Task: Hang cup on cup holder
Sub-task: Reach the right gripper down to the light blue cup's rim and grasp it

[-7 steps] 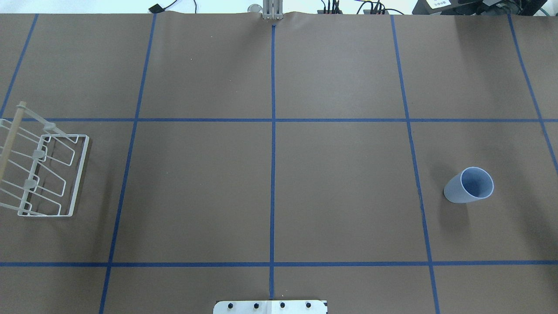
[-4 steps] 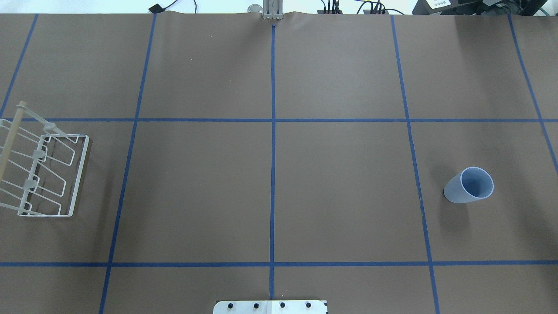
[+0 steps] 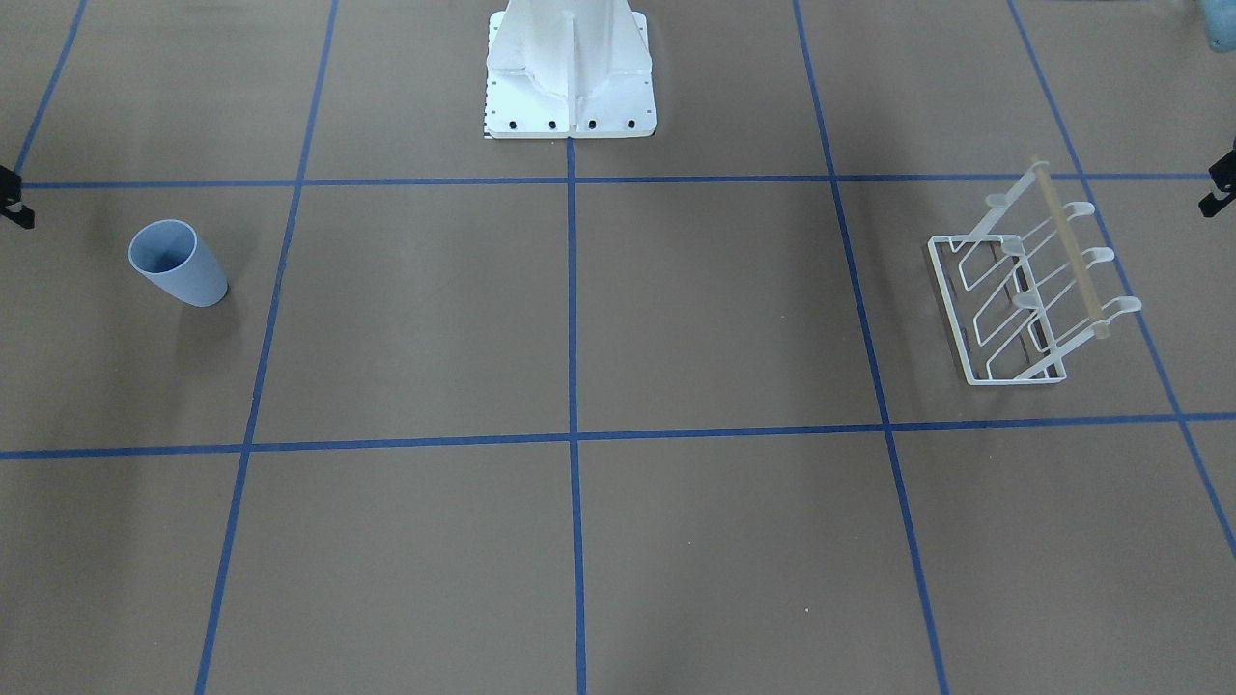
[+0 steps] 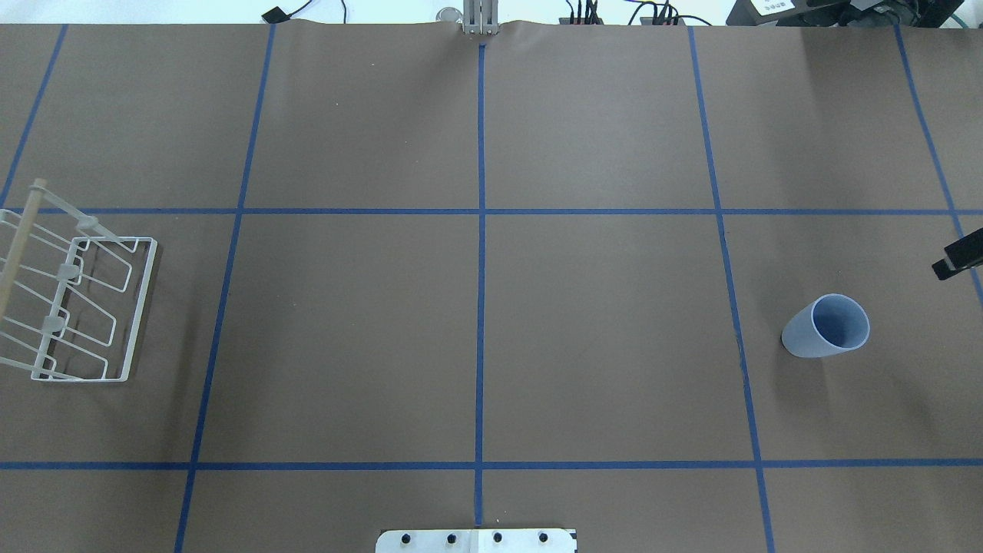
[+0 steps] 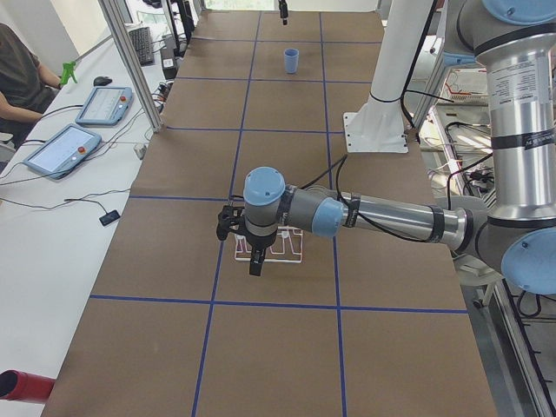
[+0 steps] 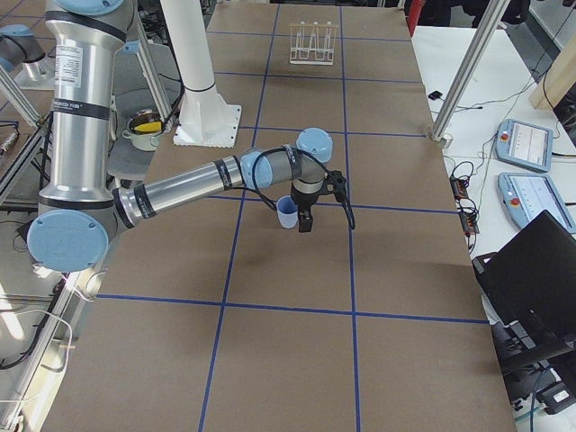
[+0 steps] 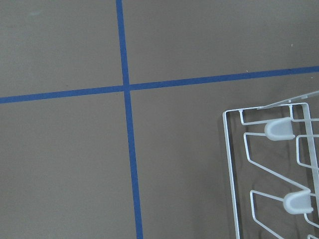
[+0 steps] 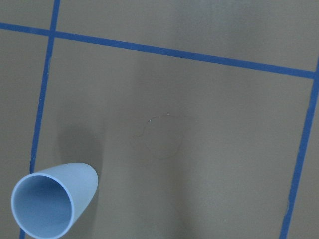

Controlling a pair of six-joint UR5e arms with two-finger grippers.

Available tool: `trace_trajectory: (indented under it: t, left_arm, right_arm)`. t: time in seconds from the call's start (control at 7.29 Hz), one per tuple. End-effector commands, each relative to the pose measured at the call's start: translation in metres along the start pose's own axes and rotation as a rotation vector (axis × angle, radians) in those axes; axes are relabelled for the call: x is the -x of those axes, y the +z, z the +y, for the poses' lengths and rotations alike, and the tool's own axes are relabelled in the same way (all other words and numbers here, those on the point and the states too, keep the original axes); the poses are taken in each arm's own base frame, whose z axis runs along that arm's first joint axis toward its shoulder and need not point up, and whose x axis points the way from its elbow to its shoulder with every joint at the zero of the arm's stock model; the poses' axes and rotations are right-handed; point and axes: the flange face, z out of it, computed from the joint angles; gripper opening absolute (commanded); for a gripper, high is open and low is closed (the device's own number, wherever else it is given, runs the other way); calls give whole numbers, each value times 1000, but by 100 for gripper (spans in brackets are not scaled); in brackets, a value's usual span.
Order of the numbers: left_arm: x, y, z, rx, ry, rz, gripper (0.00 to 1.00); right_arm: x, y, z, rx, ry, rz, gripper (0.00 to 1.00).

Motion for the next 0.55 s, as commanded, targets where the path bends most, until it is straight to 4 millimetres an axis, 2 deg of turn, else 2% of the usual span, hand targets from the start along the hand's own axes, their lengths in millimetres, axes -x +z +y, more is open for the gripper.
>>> trace_trajectory:
  t: [0.0, 0.14, 0.41]
  left_arm:
    - [-3, -3, 1, -5, 5, 0, 98]
    - [-3, -3, 1, -5, 6, 1, 98]
    - [-3, -3, 2, -3, 5, 2, 98]
  right_arm:
    - [50, 30, 4, 49, -49, 36, 100]
    - [53, 39, 3, 26, -91, 43, 100]
    - [54, 60, -1, 12, -51, 23, 100]
